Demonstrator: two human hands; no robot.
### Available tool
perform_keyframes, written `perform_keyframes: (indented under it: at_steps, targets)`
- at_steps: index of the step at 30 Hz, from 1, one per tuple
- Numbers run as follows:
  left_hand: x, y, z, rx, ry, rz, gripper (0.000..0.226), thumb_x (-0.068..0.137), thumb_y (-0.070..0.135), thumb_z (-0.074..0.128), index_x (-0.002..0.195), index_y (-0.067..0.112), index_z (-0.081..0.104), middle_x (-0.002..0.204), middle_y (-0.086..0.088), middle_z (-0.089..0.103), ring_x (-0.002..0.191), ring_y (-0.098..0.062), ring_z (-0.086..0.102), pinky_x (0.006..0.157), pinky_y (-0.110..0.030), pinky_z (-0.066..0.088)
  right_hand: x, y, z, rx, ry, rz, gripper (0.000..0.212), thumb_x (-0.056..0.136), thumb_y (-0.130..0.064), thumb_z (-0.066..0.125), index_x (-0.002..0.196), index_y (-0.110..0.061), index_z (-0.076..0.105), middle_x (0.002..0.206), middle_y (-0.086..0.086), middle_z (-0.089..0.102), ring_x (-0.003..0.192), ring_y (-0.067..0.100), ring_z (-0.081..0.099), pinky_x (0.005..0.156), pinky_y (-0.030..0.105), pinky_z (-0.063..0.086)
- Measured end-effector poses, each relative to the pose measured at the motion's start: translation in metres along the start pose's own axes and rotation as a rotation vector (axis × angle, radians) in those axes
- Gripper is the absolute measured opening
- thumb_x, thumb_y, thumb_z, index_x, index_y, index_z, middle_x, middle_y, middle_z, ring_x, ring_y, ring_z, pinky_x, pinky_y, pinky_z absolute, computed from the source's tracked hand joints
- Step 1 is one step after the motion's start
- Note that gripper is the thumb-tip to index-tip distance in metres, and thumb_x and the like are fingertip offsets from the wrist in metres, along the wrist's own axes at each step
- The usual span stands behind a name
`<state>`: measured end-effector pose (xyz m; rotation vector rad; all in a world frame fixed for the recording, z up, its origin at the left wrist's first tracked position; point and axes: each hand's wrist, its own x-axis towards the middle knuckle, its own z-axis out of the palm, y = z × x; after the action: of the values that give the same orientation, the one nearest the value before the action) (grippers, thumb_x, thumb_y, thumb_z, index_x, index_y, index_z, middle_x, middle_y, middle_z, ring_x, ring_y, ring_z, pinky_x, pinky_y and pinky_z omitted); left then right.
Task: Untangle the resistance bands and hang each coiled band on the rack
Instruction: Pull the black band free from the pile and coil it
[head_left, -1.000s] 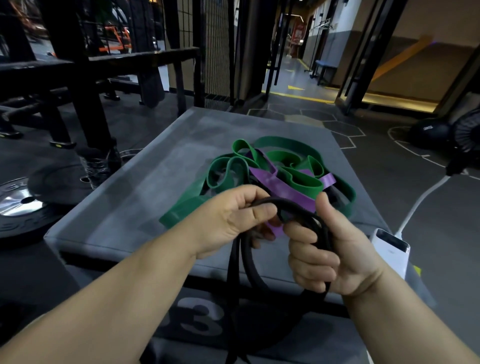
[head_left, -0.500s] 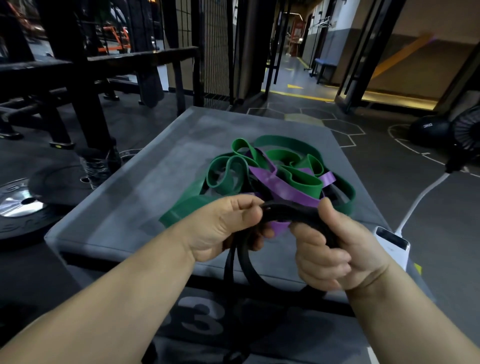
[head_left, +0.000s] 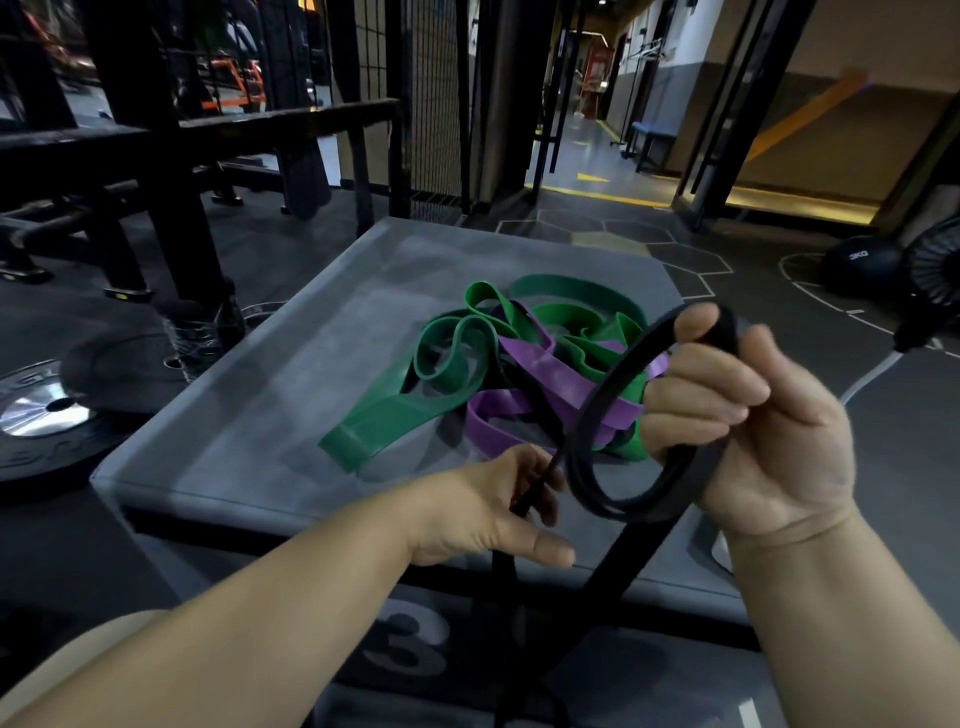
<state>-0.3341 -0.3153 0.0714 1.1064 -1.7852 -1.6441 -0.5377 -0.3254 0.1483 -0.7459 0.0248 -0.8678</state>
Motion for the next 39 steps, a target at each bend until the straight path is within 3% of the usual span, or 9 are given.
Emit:
perform_keyframes:
  at_steps: [5,9,15,19,22,28,31,35,39]
  targets:
    - [0.003,0.000,0.003,0.253,0.120,-0.147,0.024,0.090,0.018,0.060,0.091,0.029,0.039,0.086,0.002,0.054,0.072,-0.010,0.050,0.067,-0.024,0.043,-0.004,-0.014,-0.005,0.049,-0.067,-0.111,0.038,0.102,-0.023,0.046,0.138,-0.020,0.034,0.080,0.012,0.056,0.077,0.026,0.055,0.092,0.047,0.041]
    - [0.007,0.003,0.007,0.353,0.320,-0.118,0.016,0.095,0.014,0.047,0.094,0.023,0.033,0.073,0.001,0.046,0.063,-0.010,0.042,0.049,-0.016,0.033,-0.006,-0.020,-0.008,0.091,-0.131,-0.155,0.050,0.102,-0.016,0.045,0.143,-0.034,0.023,0.073,0.011,0.045,0.065,0.019,0.037,0.072,0.035,0.044]
    - [0.012,-0.007,0.003,0.457,0.362,-0.104,0.006,0.095,0.021,0.049,0.093,0.019,0.044,0.074,0.002,0.047,0.063,-0.011,0.044,0.055,-0.025,0.033,-0.003,-0.030,-0.010,0.085,-0.096,-0.231,0.041,0.101,-0.015,0.046,0.140,-0.025,0.034,0.069,0.007,0.043,0.060,0.016,0.031,0.058,0.027,0.035]
    - [0.014,-0.018,0.001,0.412,0.384,-0.070,0.010,0.092,0.026,0.062,0.102,0.024,0.064,0.093,0.012,0.061,0.085,-0.007,0.059,0.072,-0.018,0.043,0.001,-0.022,-0.020,-0.053,0.051,-0.326,0.034,0.100,-0.021,0.049,0.134,-0.025,0.044,0.065,0.002,0.048,0.057,0.014,0.038,0.056,0.025,0.042]
    - [0.013,-0.016,0.003,0.150,0.313,-0.041,0.011,0.091,0.019,0.066,0.091,0.029,0.070,0.088,0.011,0.073,0.083,-0.005,0.066,0.077,-0.018,0.048,0.006,-0.008,-0.018,-0.288,0.321,-0.428,0.025,0.100,-0.031,0.040,0.124,-0.032,0.050,0.058,-0.007,0.039,0.052,0.009,0.036,0.052,0.021,0.040]
    - [0.013,-0.012,0.009,0.125,0.331,0.033,0.023,0.089,0.021,0.068,0.107,0.028,0.056,0.105,0.013,0.065,0.102,-0.003,0.061,0.096,-0.032,0.049,0.015,0.009,-0.023,-0.473,0.605,-0.473,0.031,0.105,-0.031,0.035,0.135,-0.027,0.042,0.060,-0.004,0.038,0.053,0.011,0.038,0.054,0.026,0.041]
    - [0.008,0.000,0.011,0.241,0.334,0.099,0.044,0.080,0.016,0.068,0.118,0.025,0.050,0.105,0.011,0.064,0.095,0.002,0.062,0.088,-0.028,0.051,0.018,0.019,-0.023,-0.547,0.642,-0.484,0.040,0.106,-0.023,0.036,0.146,-0.027,0.030,0.060,-0.003,0.042,0.056,0.012,0.041,0.059,0.028,0.043]
    - [0.003,0.007,0.016,0.238,0.352,0.167,0.038,0.074,0.017,0.071,0.109,0.028,0.058,0.104,0.011,0.068,0.098,-0.004,0.065,0.093,-0.036,0.052,0.018,0.040,-0.025,-0.824,0.624,-0.431,0.063,0.101,-0.003,0.045,0.149,-0.029,0.015,0.062,-0.003,0.051,0.064,0.012,0.050,0.073,0.033,0.050]
    - [0.001,0.012,0.020,0.092,0.387,0.146,0.017,0.089,0.016,0.066,0.096,0.030,0.059,0.079,0.012,0.068,0.073,-0.007,0.066,0.082,-0.042,0.054,0.017,0.054,-0.032,-0.957,0.568,-0.372,0.072,0.085,-0.028,0.058,0.138,-0.051,0.016,0.072,-0.003,0.063,0.078,0.020,0.061,0.092,0.055,0.052]
